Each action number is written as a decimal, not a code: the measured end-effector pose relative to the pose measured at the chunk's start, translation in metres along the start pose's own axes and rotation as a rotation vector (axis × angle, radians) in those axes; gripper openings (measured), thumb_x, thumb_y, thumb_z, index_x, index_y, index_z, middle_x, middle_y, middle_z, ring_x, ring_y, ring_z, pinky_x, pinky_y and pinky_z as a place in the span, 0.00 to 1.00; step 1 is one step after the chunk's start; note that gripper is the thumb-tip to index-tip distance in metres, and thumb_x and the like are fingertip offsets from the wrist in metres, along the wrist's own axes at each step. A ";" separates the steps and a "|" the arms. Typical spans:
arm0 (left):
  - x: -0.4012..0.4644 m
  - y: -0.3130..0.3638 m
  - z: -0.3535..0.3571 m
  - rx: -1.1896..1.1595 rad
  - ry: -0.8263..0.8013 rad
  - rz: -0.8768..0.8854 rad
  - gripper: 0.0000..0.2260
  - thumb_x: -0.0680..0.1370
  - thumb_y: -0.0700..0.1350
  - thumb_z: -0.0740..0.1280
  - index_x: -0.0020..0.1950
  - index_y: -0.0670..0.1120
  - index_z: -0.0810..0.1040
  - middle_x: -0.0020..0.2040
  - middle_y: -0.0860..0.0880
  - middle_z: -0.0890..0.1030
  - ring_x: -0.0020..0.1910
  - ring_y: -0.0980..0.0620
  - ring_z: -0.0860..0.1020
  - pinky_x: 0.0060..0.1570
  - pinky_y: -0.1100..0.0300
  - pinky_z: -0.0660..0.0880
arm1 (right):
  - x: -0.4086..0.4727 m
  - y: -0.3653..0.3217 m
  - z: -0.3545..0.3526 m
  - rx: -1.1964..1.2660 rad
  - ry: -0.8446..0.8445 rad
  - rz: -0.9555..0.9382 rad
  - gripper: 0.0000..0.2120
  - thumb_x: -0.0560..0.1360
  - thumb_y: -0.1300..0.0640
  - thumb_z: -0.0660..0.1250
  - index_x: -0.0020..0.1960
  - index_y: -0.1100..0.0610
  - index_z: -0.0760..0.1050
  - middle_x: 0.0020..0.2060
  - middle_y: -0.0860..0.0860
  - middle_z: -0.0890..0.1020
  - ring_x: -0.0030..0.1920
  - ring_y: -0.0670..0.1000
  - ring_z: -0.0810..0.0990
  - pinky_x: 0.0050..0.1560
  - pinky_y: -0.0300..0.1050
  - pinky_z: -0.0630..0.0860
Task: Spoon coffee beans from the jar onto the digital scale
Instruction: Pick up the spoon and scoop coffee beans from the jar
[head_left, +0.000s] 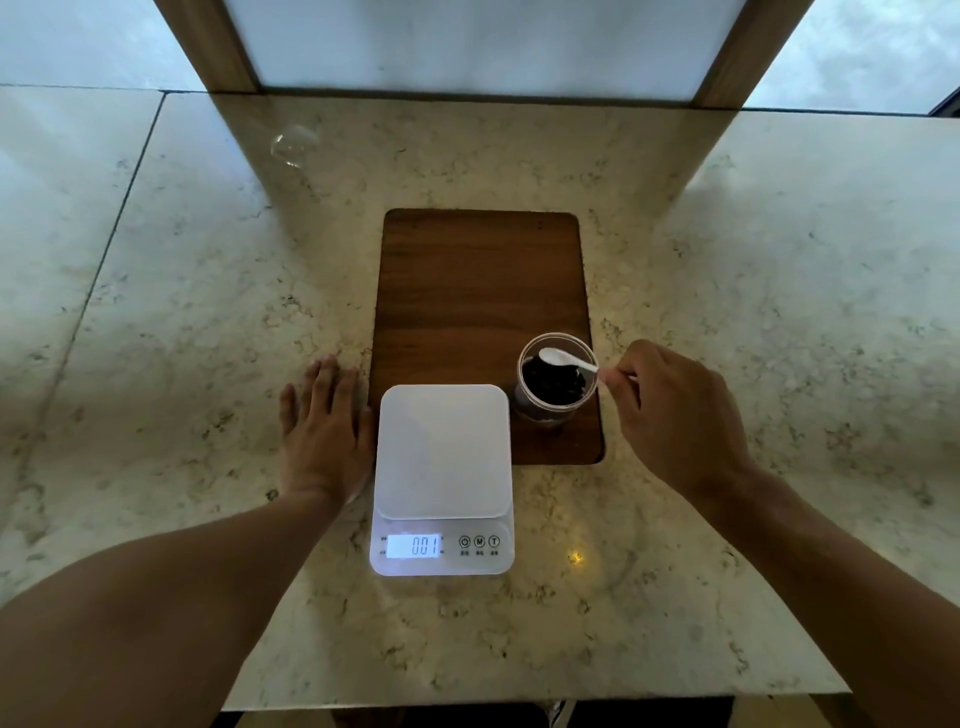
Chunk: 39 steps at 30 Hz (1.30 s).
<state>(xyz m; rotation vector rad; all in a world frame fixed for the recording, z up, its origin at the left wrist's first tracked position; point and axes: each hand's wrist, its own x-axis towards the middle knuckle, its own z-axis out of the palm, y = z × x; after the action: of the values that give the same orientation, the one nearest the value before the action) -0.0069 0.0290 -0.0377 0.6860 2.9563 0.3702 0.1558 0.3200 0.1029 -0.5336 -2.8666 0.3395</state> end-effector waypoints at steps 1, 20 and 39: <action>0.000 0.000 0.000 -0.002 -0.001 -0.001 0.27 0.80 0.54 0.49 0.77 0.45 0.62 0.80 0.43 0.58 0.80 0.46 0.50 0.76 0.46 0.43 | 0.002 0.001 -0.001 -0.024 -0.004 0.009 0.12 0.78 0.54 0.67 0.39 0.59 0.73 0.29 0.52 0.77 0.25 0.53 0.73 0.25 0.44 0.72; 0.000 0.000 0.001 0.018 0.008 -0.003 0.28 0.79 0.55 0.49 0.77 0.45 0.61 0.79 0.43 0.59 0.80 0.46 0.51 0.76 0.44 0.44 | 0.005 -0.001 0.034 0.177 -0.129 0.350 0.14 0.79 0.48 0.65 0.39 0.56 0.76 0.31 0.51 0.79 0.32 0.52 0.78 0.34 0.46 0.74; 0.001 -0.003 0.005 0.015 0.012 0.001 0.29 0.79 0.57 0.49 0.77 0.45 0.61 0.80 0.43 0.58 0.80 0.47 0.50 0.76 0.45 0.44 | 0.001 0.007 0.026 0.441 -0.181 0.609 0.20 0.77 0.49 0.68 0.35 0.63 0.80 0.22 0.51 0.74 0.23 0.47 0.70 0.27 0.40 0.65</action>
<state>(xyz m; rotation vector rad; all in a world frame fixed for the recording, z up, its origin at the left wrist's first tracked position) -0.0090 0.0277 -0.0432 0.6889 2.9731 0.3538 0.1509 0.3222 0.0762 -1.3198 -2.5852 1.1266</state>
